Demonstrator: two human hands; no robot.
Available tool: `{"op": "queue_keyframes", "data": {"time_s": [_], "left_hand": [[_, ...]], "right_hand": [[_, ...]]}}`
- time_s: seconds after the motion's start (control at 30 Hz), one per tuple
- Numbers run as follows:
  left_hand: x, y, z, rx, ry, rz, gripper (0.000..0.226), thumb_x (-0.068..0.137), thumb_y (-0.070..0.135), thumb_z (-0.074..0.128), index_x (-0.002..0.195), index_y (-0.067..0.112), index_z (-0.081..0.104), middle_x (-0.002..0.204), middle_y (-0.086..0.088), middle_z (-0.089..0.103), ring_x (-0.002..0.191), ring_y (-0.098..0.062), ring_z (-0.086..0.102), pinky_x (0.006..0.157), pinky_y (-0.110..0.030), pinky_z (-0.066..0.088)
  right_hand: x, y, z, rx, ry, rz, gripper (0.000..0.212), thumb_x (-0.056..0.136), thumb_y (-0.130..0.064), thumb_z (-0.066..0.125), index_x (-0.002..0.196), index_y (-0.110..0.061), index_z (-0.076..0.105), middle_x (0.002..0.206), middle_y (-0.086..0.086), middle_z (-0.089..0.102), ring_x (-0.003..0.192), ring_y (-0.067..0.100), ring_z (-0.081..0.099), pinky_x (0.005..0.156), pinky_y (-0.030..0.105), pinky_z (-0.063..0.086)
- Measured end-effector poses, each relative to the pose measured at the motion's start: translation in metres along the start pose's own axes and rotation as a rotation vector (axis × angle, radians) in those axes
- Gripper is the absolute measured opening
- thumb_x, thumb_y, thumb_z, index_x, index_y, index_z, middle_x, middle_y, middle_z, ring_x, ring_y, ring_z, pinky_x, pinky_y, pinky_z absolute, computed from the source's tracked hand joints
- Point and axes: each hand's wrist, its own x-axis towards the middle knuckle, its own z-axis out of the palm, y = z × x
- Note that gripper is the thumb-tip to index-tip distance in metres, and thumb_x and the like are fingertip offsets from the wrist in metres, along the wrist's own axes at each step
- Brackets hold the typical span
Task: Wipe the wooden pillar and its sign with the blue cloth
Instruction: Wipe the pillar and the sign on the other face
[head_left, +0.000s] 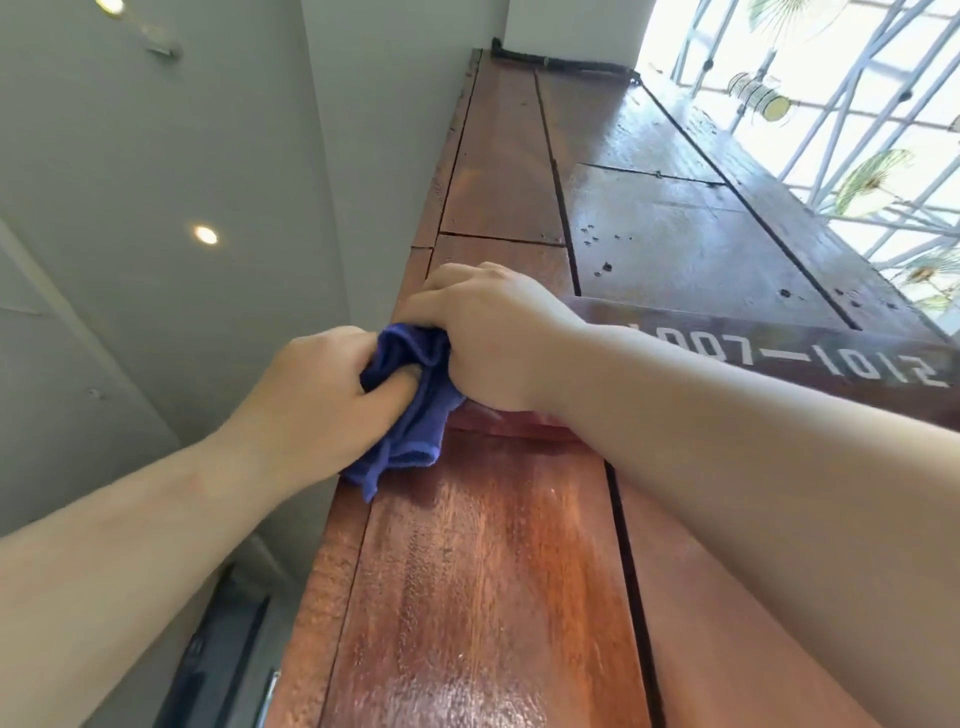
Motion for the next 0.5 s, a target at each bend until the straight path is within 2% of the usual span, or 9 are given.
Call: {"op": "queue_keyframes", "data": {"time_s": [0.1,0.17,0.23,0.33,0.4,0.5], "left_hand": [[-0.019,0.003,-0.003,-0.019,0.012,0.038,0.033,0.082,0.022,0.06,0.054,0.018,0.044,0.061,0.006,0.055,0.053,-0.009,0.049,0.049,-0.016,0.037],[-0.024,0.003,-0.003,-0.048,0.004,0.059,0.024,0.082,0.023,0.06,0.06,0.022,0.05,0.065,0.011,0.056,0.054,-0.009,0.05,0.049,-0.014,0.037],[-0.022,0.001,-0.004,-0.006,-0.02,0.093,0.025,0.083,0.024,0.061,0.061,0.023,0.051,0.067,0.008,0.056,0.056,-0.011,0.051,0.05,-0.015,0.038],[-0.004,0.002,-0.003,0.044,-0.021,0.038,0.035,0.085,0.024,0.06,0.053,0.018,0.046,0.052,0.003,0.052,0.052,-0.009,0.049,0.045,-0.02,0.035],[0.017,0.003,0.002,0.094,-0.014,-0.032,0.038,0.087,0.026,0.055,0.052,0.018,0.045,0.045,0.004,0.051,0.046,-0.01,0.047,0.045,-0.024,0.03],[0.051,0.001,0.014,0.223,0.017,-0.093,0.036,0.09,0.028,0.047,0.057,0.015,0.049,0.05,0.001,0.052,0.049,-0.012,0.047,0.045,-0.026,0.029]], "right_hand": [[-0.021,-0.003,0.004,0.112,0.041,-0.058,0.044,0.064,-0.016,0.042,0.101,-0.033,0.058,0.105,-0.008,0.057,0.104,0.022,0.053,0.089,0.038,0.041],[-0.033,0.001,0.007,0.212,0.096,-0.077,0.049,0.066,-0.006,0.048,0.107,-0.029,0.062,0.109,-0.01,0.059,0.107,0.016,0.052,0.093,0.034,0.038],[-0.036,0.002,0.01,0.277,0.132,-0.049,0.051,0.065,-0.002,0.05,0.107,-0.029,0.064,0.109,-0.011,0.06,0.106,0.016,0.053,0.092,0.034,0.04],[-0.019,0.004,0.011,0.219,0.123,0.041,0.047,0.065,-0.006,0.05,0.103,-0.031,0.065,0.104,-0.01,0.062,0.1,0.021,0.057,0.085,0.038,0.046],[-0.006,0.006,0.004,0.106,0.073,0.12,0.04,0.072,-0.01,0.052,0.105,-0.031,0.064,0.107,-0.007,0.061,0.101,0.022,0.057,0.082,0.035,0.048],[0.017,0.012,-0.012,0.087,-0.029,0.261,0.029,0.086,-0.022,0.05,0.112,-0.024,0.062,0.118,0.001,0.058,0.109,0.026,0.054,0.075,0.03,0.038]]}}
